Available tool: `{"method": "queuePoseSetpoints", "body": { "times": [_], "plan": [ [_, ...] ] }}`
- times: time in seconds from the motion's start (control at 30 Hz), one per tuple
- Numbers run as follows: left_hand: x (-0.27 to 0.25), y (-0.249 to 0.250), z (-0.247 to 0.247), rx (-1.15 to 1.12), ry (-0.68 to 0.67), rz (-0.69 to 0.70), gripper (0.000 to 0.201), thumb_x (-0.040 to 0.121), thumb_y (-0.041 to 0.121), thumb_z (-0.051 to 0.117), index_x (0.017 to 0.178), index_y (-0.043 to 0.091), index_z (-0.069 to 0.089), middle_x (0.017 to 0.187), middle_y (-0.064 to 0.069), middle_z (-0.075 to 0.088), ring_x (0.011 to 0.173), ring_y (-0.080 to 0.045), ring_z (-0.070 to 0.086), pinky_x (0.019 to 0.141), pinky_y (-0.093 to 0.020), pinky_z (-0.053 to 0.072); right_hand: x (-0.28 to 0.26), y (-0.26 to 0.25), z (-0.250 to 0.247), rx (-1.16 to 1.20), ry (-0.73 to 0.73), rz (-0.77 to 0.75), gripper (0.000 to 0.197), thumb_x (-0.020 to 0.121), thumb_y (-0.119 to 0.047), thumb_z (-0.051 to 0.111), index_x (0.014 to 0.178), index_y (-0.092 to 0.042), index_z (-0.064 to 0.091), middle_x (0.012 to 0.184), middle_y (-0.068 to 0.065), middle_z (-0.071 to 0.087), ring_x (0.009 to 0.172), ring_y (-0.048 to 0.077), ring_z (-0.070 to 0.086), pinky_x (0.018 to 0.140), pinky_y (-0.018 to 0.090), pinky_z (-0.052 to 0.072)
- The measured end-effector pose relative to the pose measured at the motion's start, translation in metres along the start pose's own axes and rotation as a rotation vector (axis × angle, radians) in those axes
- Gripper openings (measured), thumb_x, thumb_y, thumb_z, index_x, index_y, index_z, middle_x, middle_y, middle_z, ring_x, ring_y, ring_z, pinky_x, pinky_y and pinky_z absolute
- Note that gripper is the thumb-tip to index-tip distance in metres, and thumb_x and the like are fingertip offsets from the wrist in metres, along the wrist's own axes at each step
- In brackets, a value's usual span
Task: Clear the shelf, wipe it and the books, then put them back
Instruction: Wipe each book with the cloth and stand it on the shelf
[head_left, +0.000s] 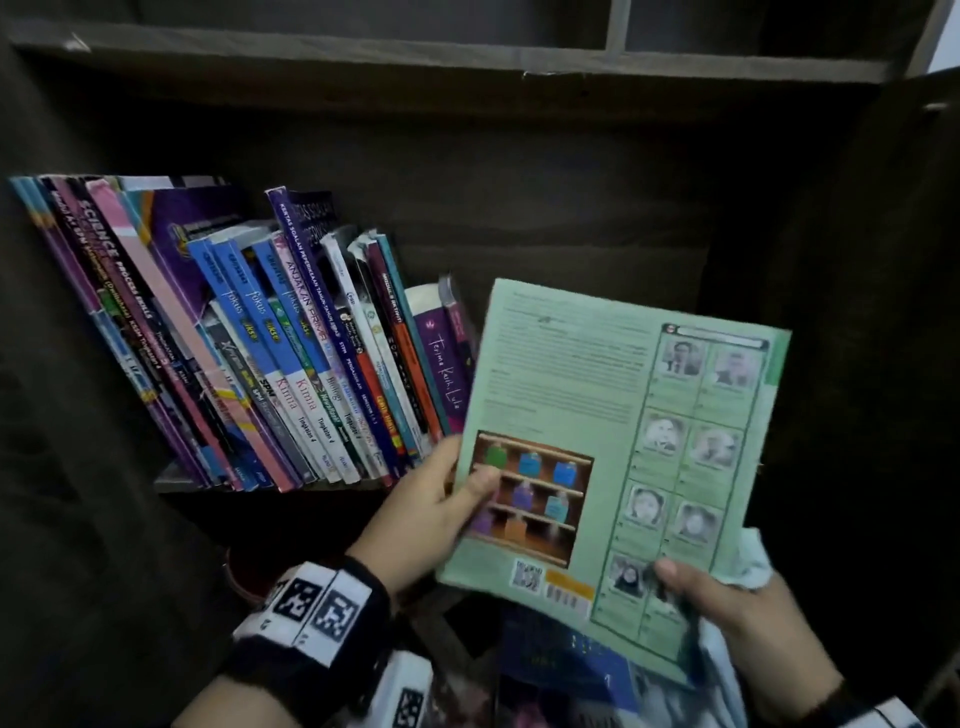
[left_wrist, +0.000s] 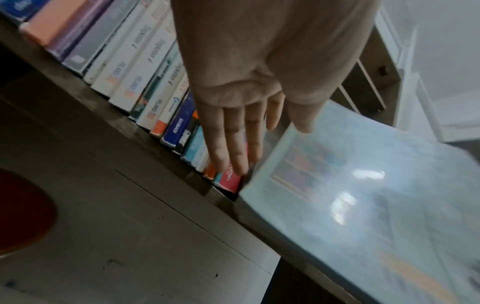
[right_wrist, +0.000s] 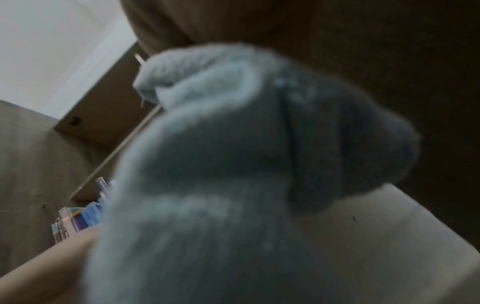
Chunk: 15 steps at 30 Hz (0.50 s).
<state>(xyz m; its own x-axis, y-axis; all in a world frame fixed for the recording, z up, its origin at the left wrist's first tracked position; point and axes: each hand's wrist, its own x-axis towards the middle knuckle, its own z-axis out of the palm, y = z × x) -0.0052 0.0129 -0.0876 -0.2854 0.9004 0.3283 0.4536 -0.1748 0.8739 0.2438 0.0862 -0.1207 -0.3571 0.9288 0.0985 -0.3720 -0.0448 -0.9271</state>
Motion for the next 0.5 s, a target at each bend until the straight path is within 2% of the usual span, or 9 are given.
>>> {"method": "queuePoseSetpoints", "body": {
  "times": [0.1,0.17,0.2,0.27,0.3,0.37,0.4,0.47,0.5],
  "plan": [
    [0.008,-0.010,-0.010,0.052,0.110,-0.063,0.030,0.094,0.026,0.057,0.119,0.040,0.049,0.094,0.012,0.066,0.092,-0.005,0.063,0.083,-0.025,0.048,0.004,-0.021,-0.002,-0.089,0.149,-0.189,0.033,0.077,0.017,0.057,0.108,0.006,0.054,0.097,0.019,0.072,0.079,0.022,0.071,0.060,0.028,0.058],
    [0.011,-0.015,-0.021,0.068,0.207,-0.086,0.030,0.095,0.024,0.057,0.122,0.035,0.051,0.093,0.008,0.066,0.091,-0.008,0.063,0.085,-0.029,0.050,0.012,-0.034,-0.007,-0.139,0.250,-0.301,0.028,0.081,0.013,0.060,0.108,0.005,0.058,0.094,0.006,0.074,0.082,0.018,0.071,0.066,0.028,0.059],
    [0.013,-0.017,-0.026,0.067,0.238,-0.101,0.029,0.095,0.024,0.057,0.122,0.033,0.052,0.094,0.006,0.067,0.091,-0.009,0.063,0.086,-0.031,0.050,0.021,-0.040,-0.010,-0.219,0.308,-0.346,0.026,0.082,0.007,0.064,0.108,0.003,0.062,0.094,-0.002,0.074,0.088,0.018,0.070,0.073,0.027,0.058],
    [0.016,-0.020,-0.033,0.052,0.271,-0.126,0.024,0.095,0.025,0.056,0.117,0.034,0.053,0.094,0.003,0.068,0.092,-0.011,0.064,0.089,-0.035,0.051,0.042,-0.047,-0.008,-0.347,0.403,-0.408,0.026,0.080,-0.007,0.073,0.105,-0.003,0.066,0.091,-0.014,0.073,0.091,0.009,0.069,0.079,0.017,0.054],
    [0.018,-0.021,-0.035,0.049,0.273,-0.130,0.022,0.095,0.025,0.057,0.115,0.034,0.054,0.094,0.002,0.069,0.092,-0.012,0.064,0.089,-0.037,0.052,0.053,-0.048,-0.004,-0.371,0.434,-0.424,0.026,0.080,-0.011,0.075,0.103,-0.005,0.067,0.091,-0.011,0.074,0.088,0.006,0.067,0.076,0.010,0.051],
    [0.018,-0.021,-0.035,0.055,0.271,-0.119,0.021,0.095,0.025,0.057,0.113,0.034,0.053,0.092,0.001,0.069,0.092,-0.013,0.064,0.089,-0.036,0.051,0.074,-0.045,0.015,-0.374,0.474,-0.433,0.024,0.081,-0.014,0.075,0.103,-0.010,0.066,0.099,0.001,0.072,0.083,0.007,0.065,0.067,0.002,0.046],
    [0.018,-0.021,-0.034,0.058,0.271,-0.113,0.021,0.095,0.025,0.057,0.113,0.034,0.053,0.091,0.000,0.069,0.092,-0.013,0.064,0.089,-0.035,0.051,0.084,-0.041,0.029,-0.371,0.484,-0.420,0.021,0.083,-0.012,0.073,0.103,-0.013,0.065,0.098,0.003,0.069,0.075,0.006,0.062,0.060,-0.001,0.043],
    [0.018,-0.022,-0.034,0.044,0.272,-0.111,0.021,0.095,0.024,0.057,0.111,0.037,0.053,0.090,0.000,0.068,0.091,-0.013,0.064,0.088,-0.033,0.050,0.101,-0.031,0.059,-0.403,0.482,-0.362,0.019,0.086,-0.014,0.070,0.102,-0.019,0.062,0.091,0.003,0.064,0.057,-0.005,0.051,0.043,-0.001,0.035],
    [0.018,-0.022,-0.034,0.039,0.269,-0.117,0.021,0.095,0.024,0.057,0.108,0.040,0.053,0.090,0.001,0.068,0.091,-0.013,0.064,0.086,-0.033,0.049,0.109,-0.023,0.074,-0.422,0.466,-0.326,0.019,0.087,-0.018,0.070,0.104,-0.020,0.063,0.090,0.004,0.065,0.052,-0.008,0.049,0.039,0.000,0.032]
  ]
}}
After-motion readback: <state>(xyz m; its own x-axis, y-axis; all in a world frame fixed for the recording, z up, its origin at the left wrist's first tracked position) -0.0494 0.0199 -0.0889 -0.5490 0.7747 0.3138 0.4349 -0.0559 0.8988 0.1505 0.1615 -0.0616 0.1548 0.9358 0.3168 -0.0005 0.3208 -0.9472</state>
